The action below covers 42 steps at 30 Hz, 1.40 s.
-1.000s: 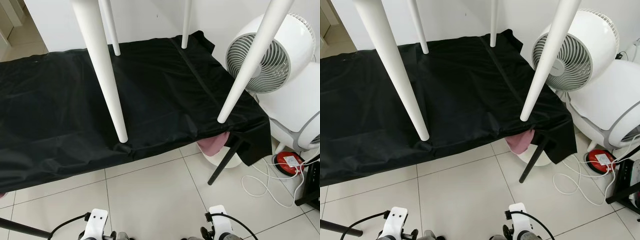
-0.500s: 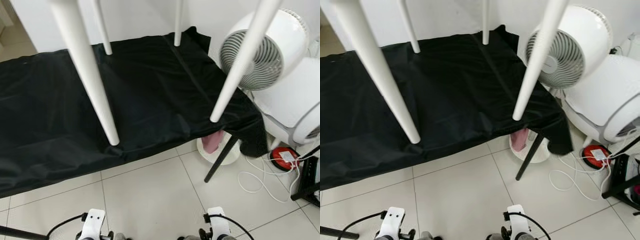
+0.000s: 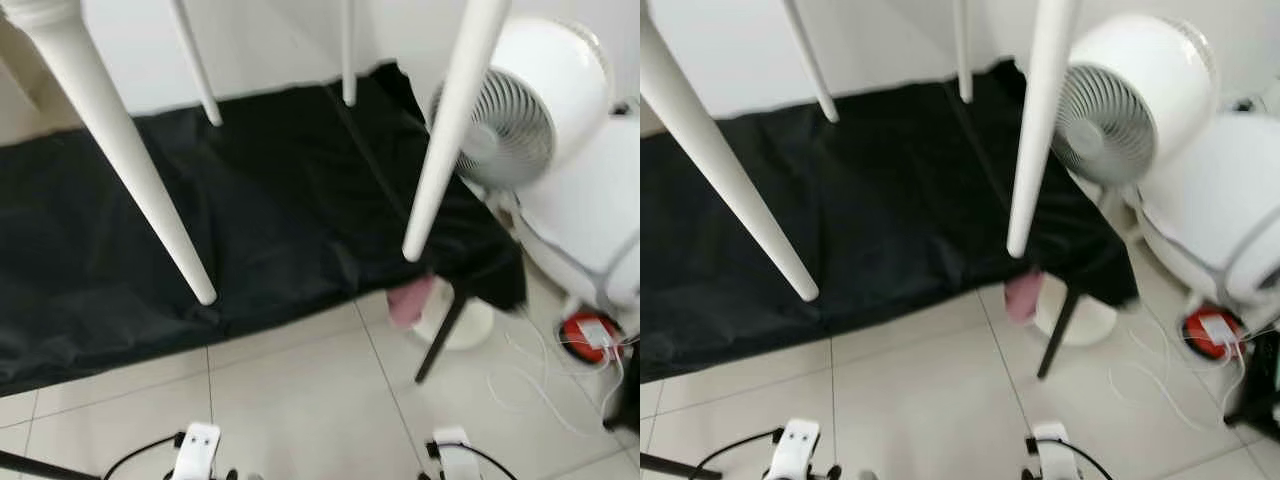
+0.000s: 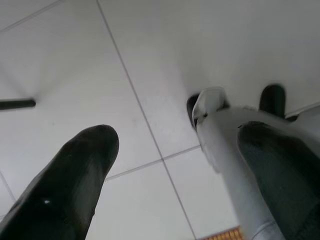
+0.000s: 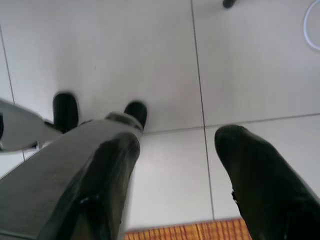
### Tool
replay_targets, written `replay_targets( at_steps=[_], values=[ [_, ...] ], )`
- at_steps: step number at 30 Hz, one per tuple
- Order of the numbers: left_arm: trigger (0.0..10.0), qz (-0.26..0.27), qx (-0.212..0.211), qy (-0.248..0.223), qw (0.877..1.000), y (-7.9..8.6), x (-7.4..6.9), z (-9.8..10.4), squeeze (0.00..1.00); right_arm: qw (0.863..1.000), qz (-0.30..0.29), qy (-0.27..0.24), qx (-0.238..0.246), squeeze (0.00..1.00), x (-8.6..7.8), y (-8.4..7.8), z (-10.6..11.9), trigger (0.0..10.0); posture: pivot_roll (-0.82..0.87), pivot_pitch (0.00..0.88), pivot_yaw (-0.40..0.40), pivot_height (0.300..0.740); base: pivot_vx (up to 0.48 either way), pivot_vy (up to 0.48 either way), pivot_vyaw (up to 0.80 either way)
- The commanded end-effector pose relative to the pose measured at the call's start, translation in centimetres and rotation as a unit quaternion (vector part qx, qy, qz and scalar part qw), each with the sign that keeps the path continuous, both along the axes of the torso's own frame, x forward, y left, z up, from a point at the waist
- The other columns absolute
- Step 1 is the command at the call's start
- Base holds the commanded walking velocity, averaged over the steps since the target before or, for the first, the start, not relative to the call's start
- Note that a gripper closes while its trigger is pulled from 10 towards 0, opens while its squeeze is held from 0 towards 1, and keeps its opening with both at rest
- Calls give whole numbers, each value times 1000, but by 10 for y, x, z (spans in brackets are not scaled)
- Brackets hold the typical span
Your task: Building children table
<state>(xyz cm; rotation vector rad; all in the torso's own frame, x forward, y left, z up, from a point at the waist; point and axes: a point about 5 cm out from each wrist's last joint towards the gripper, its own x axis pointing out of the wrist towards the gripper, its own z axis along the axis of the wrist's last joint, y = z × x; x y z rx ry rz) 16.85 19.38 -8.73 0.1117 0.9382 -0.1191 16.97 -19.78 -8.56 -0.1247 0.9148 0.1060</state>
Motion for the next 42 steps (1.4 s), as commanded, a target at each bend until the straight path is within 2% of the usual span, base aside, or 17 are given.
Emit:
replay_targets(
  at_steps=[1, 25, 42],
  values=[
    [10000, 10, 19, 10, 1000, 1, -5, -3, 0, 1000, -1, 26, 8, 0, -12, 6, -7, 10000, -92, 98, 76, 740, 0, -292, 0],
    [10000, 3, 19, 10, 1000, -2, -4, -3, 0, 1000, 3, 25, 2, 0, -13, 2, -6, 10000, -98, 79, 72, 740, 0, -293, 0],
    [10000, 24, 3, 11, 1000, -3, -5, -3, 0, 1000, 4, 17, 1, 0, -11, -4, -4, 10000, -105, 79, 69, 740, 0, 0, 0]
  ],
)
